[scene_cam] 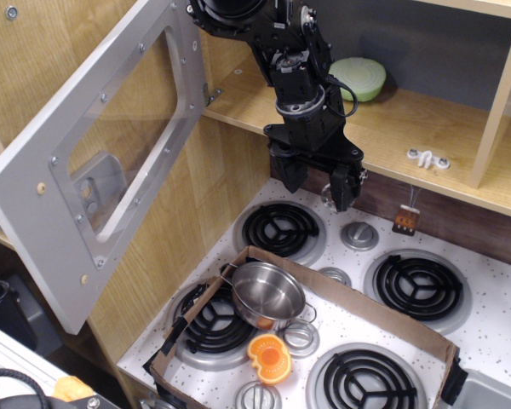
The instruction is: Close microwave
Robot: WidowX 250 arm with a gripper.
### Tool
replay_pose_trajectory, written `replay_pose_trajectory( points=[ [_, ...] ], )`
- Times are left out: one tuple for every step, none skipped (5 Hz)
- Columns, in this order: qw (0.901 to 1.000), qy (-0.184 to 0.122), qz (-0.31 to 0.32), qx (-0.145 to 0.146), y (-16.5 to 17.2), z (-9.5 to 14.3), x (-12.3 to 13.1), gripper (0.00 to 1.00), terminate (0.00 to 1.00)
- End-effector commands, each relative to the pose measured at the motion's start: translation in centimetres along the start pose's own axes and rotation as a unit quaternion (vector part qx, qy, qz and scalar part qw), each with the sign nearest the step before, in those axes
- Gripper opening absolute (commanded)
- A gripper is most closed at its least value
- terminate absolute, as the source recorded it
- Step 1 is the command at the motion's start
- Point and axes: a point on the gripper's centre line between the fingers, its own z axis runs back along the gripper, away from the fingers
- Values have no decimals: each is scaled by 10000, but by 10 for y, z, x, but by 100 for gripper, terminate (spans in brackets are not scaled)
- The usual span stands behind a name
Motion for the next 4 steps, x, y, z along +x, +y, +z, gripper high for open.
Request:
replay_pose_trajectory(
  points=[
    [10000,0,0,0,0,0,0,100,0],
    [9983,230,-479,241,2,27,-15,100,0],
    [9954,317,-769,474,10,51,-30,100,0],
    [9890,352,-1305,608,22,77,-50,100,0]
  ],
)
